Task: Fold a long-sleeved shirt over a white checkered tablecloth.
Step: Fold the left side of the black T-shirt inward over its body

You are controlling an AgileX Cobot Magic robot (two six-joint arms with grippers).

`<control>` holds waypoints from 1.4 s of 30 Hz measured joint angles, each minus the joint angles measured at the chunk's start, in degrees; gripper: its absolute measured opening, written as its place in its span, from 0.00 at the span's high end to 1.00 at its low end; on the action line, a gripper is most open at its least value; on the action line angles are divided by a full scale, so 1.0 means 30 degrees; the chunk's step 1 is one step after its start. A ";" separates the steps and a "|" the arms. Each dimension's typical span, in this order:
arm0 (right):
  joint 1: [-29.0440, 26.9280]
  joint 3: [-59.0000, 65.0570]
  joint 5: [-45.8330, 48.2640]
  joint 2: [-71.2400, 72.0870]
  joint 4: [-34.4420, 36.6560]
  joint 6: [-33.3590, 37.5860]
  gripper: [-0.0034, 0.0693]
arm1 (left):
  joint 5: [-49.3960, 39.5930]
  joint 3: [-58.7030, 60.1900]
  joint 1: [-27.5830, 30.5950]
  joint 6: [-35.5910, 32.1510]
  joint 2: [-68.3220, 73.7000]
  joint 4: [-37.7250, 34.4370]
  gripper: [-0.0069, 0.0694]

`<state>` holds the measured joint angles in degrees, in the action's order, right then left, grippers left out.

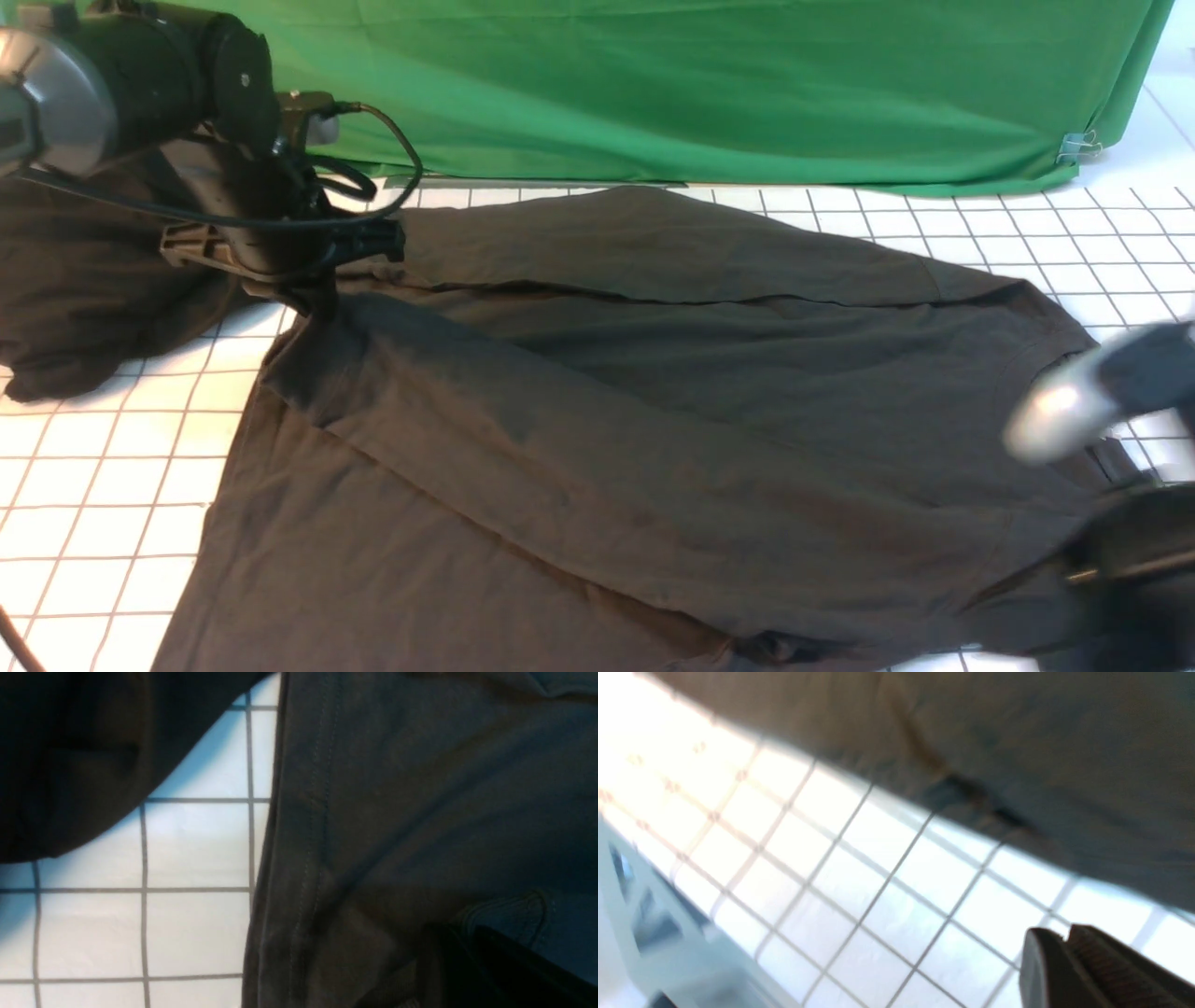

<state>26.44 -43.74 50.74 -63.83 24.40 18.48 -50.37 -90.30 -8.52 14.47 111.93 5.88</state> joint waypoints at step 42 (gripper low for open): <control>0.4115 0.0870 -0.5756 -0.7076 -0.2500 -0.4437 0.91 | -0.1568 -0.0012 0.0131 -0.0717 0.0000 -0.0980 0.89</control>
<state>38.79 -41.13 33.47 -85.06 16.90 5.17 -55.07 -90.34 -8.13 12.32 111.93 2.95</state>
